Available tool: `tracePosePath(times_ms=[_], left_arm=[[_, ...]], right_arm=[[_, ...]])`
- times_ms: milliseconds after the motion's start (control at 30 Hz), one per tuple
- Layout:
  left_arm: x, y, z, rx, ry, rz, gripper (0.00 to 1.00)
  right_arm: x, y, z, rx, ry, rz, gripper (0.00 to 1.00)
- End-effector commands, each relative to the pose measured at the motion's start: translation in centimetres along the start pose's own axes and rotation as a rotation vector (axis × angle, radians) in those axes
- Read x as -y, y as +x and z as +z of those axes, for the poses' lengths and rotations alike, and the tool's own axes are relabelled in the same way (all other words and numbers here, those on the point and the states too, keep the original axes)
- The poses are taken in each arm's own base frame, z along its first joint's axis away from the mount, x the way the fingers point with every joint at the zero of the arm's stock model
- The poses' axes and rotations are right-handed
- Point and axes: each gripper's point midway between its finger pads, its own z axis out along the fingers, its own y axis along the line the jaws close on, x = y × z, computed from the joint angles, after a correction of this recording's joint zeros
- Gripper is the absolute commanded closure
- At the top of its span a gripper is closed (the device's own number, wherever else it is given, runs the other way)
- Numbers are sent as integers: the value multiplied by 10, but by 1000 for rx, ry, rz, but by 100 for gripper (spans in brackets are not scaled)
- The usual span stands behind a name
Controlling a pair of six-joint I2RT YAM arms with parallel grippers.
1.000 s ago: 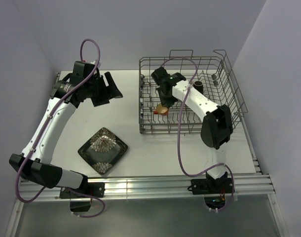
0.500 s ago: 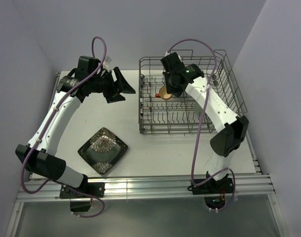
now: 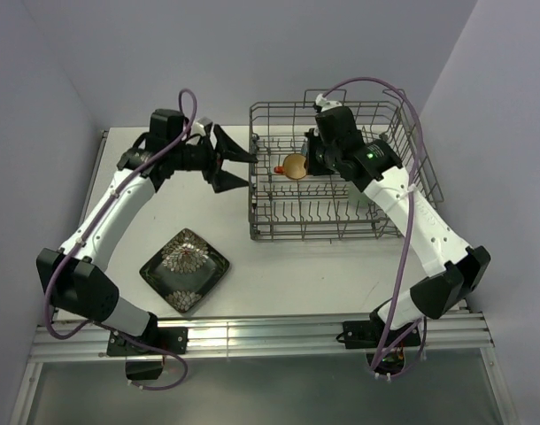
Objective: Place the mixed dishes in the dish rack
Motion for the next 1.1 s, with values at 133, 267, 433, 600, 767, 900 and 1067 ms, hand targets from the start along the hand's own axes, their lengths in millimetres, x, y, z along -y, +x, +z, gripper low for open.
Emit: tracePosePath(times_ms=[133,267,433,600,767,900,1067], left_arm=[[27,31,-15,-105,221,-230,25],[37,34,-15,-117,262,-274,25],[35,35,-9,-128,258,-368,25],[39,37,-5,-139,301,-422,27],[36,35,-1,-137,305,-463,29],[40,31,1,-137,321,-477,34],[48,26,3,-150,345,-488,42]], right_arm=[[-22,-48,-35,232,-148,29,100],[-30,-46,-38,239,-186,9,100],[-44,-48,-51,285,-250,-11,100],[-51,-52,-59,321,-283,-7,100],[-57,-55,-68,345,-323,2,100],[-67,-53,-73,350,-374,1,100],[-74,-48,-76,353,-421,9,100]])
